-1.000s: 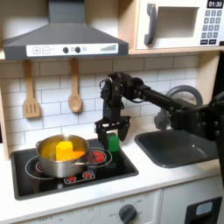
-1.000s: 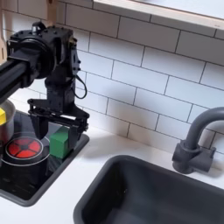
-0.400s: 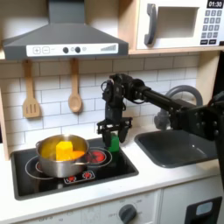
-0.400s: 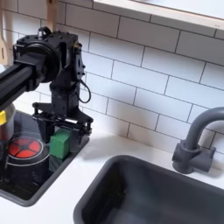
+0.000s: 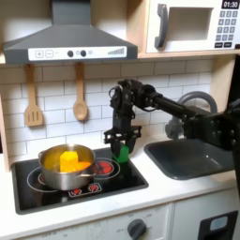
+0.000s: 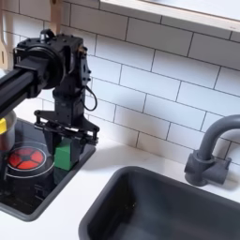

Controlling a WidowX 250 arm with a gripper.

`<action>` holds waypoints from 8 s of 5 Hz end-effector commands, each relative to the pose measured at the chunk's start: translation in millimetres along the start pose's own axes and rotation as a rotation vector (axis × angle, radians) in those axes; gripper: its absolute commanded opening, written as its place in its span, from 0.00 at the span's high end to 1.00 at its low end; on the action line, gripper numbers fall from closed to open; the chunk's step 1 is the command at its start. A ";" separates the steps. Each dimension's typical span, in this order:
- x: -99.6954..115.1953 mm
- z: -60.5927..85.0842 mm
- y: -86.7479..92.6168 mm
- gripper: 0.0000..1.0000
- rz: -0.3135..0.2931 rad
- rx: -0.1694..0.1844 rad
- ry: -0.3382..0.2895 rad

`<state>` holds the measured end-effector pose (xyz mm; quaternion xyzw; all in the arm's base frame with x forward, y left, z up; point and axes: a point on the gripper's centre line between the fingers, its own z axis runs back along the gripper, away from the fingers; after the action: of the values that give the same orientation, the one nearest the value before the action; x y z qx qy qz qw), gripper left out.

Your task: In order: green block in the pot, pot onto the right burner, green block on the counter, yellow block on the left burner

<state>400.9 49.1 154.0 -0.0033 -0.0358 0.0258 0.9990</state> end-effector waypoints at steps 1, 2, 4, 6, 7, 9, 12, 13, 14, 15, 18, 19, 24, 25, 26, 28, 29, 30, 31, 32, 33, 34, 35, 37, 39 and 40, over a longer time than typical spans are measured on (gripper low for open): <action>-3.7 19.0 0.9 1.00 -0.012 -0.004 -0.032; -3.9 29.2 0.7 1.00 -0.009 -0.003 -0.033; -2.5 61.5 0.9 1.00 -0.013 -0.022 -0.062; -7.6 96.6 26.0 1.00 0.036 -0.008 -0.108; -12.2 117.1 39.4 1.00 0.074 0.014 -0.153; -13.8 127.0 64.5 1.00 0.144 0.044 -0.171; -12.6 127.8 99.3 1.00 0.228 0.135 -0.216; -15.3 123.0 106.8 1.00 0.246 0.153 -0.214; -23.2 112.2 118.8 1.00 0.276 0.168 -0.186; -28.4 93.9 124.2 1.00 0.282 0.174 -0.143; -34.0 77.6 133.6 1.00 0.291 0.193 -0.114; -39.2 76.8 138.7 1.00 0.306 0.197 -0.103; -51.2 66.2 147.8 0.00 0.263 0.187 -0.060; -51.4 60.8 142.0 0.00 0.231 0.169 -0.051; -50.5 57.1 134.4 0.00 0.196 0.157 -0.047; -52.2 64.1 129.0 0.00 0.166 0.166 -0.069; -50.8 58.8 123.8 0.00 0.154 0.155 -0.061; -48.1 57.8 123.9 0.00 0.153 0.165 -0.063; -44.8 57.2 126.1 1.00 0.168 0.169 -0.070; -46.7 57.9 126.4 1.00 0.180 0.181 -0.074; -46.9 53.9 126.9 1.00 0.186 0.189 -0.070; -45.6 49.1 127.2 1.00 0.188 0.187 -0.060; -44.4 40.9 126.1 1.00 0.184 0.177 -0.044; -41.7 26.9 111.0 1.00 0.139 0.151 -0.006; -39.8 24.2 93.0 1.00 0.081 0.130 -0.004; -42.0 17.0 81.1 1.00 0.051 0.111 0.016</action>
<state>353.0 131.7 168.2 0.0525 -0.0280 0.0564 0.9966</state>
